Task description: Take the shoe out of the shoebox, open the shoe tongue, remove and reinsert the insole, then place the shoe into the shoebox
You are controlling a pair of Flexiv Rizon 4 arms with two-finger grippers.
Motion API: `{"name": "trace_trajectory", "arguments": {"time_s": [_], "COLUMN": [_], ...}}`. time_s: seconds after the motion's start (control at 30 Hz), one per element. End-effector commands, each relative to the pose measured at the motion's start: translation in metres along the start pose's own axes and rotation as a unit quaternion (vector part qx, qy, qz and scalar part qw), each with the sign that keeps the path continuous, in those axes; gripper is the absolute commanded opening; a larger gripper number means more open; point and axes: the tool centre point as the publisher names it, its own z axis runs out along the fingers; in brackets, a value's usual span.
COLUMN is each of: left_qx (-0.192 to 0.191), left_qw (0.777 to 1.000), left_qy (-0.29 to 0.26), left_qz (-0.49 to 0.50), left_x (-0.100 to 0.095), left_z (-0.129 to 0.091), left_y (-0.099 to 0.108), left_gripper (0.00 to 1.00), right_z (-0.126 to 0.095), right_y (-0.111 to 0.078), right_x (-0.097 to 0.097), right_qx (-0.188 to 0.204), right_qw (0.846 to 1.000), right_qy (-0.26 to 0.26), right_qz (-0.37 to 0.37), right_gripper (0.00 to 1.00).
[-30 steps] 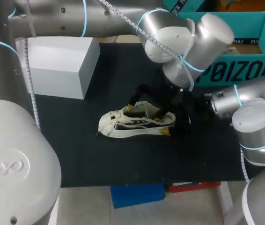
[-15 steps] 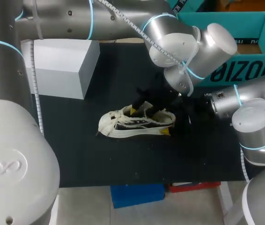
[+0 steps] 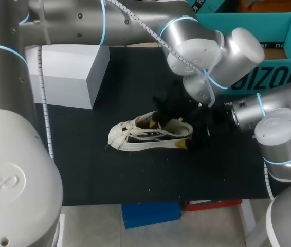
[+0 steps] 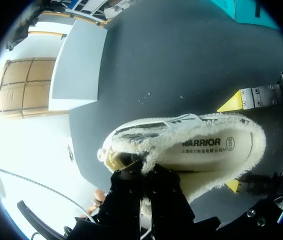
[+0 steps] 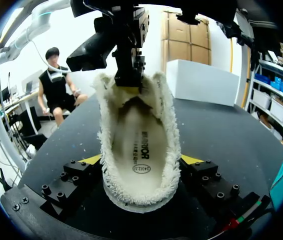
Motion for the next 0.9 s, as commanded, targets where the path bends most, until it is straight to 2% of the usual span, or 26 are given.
{"name": "trace_trajectory", "arguments": {"time_s": [0.03, 0.27, 0.53, 0.8, 0.83, 0.87, 0.9], "left_qx": [0.011, 0.027, 0.026, 0.016, 0.015, 0.014, 0.012], "left_qw": [1.0, 0.999, 0.998, 0.997, 0.997, 0.997, 0.997], "left_qy": [0.011, 0.031, 0.042, 0.052, 0.054, 0.056, 0.057], "left_qz": [-0.002, -0.014, -0.038, -0.053, -0.054, -0.055, -0.057], "left_x": [-0.011, -0.03, -0.06, -0.081, -0.083, -0.086, -0.089], "left_z": [-0.009, -0.02, -0.01, 0.006, 0.007, 0.008, 0.01], "left_y": [0.004, 0.011, 0.018, 0.028, 0.03, 0.031, 0.033], "left_gripper": [0.0, 0.0, 0.0, 0.0, 0.18, 0.52, 1.0], "right_z": [0.002, 0.002, 0.002, 0.002, 0.002, 0.002, 0.002], "right_y": [-0.001, -0.001, -0.001, -0.001, -0.001, -0.001, -0.001], "right_x": [-0.002, -0.002, -0.002, -0.002, -0.002, -0.002, -0.002], "right_qx": [0.0, 0.0, 0.0, 0.0, 0.0, 0.0, 0.0], "right_qw": [1.0, 1.0, 1.0, 1.0, 1.0, 1.0, 1.0], "right_qy": [0.0, 0.0, 0.0, 0.0, 0.0, 0.0, 0.0], "right_qz": [0.0, 0.0, 0.0, 0.0, 0.0, 0.0, 0.0], "right_gripper": [0.0, 0.0, 0.0, 0.0, 0.0, 0.0, 0.0]}}
